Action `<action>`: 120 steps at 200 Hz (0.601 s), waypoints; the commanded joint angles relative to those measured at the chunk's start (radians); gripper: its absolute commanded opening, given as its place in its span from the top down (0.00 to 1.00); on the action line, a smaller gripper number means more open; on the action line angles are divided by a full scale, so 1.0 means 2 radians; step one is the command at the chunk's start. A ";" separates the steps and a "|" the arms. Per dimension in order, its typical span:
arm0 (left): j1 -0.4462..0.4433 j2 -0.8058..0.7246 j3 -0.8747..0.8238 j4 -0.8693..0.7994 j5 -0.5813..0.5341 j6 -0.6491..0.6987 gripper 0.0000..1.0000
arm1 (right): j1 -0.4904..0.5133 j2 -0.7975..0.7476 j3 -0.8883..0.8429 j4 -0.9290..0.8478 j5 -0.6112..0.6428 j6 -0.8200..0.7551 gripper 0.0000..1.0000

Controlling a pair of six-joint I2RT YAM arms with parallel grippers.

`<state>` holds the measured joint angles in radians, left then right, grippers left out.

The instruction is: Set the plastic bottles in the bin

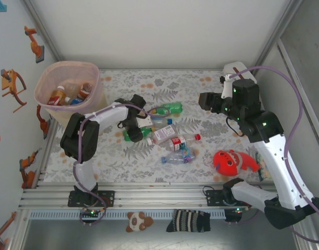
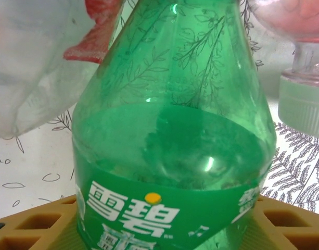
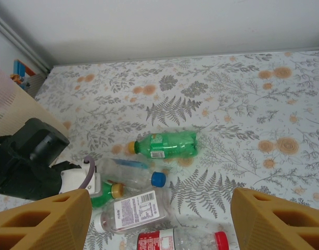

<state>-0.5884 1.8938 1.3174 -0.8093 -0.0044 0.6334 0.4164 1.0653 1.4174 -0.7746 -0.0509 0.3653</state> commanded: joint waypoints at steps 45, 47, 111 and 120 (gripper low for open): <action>0.010 -0.052 0.000 -0.047 0.000 0.012 0.47 | 0.000 -0.014 0.002 -0.007 0.000 -0.009 0.30; 0.010 -0.054 0.000 -0.048 0.000 0.012 0.47 | 0.000 -0.014 0.002 -0.008 0.000 -0.009 0.30; 0.026 -0.144 0.018 -0.076 0.056 0.010 0.50 | 0.000 -0.013 0.007 -0.007 -0.001 -0.007 0.30; 0.030 -0.160 0.024 -0.076 0.065 0.006 0.49 | 0.000 -0.011 0.007 -0.007 -0.001 -0.008 0.30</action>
<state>-0.5476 1.6657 1.3205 -0.9146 0.0456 0.6407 0.4164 1.0504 1.4174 -0.7815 -0.0517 0.3653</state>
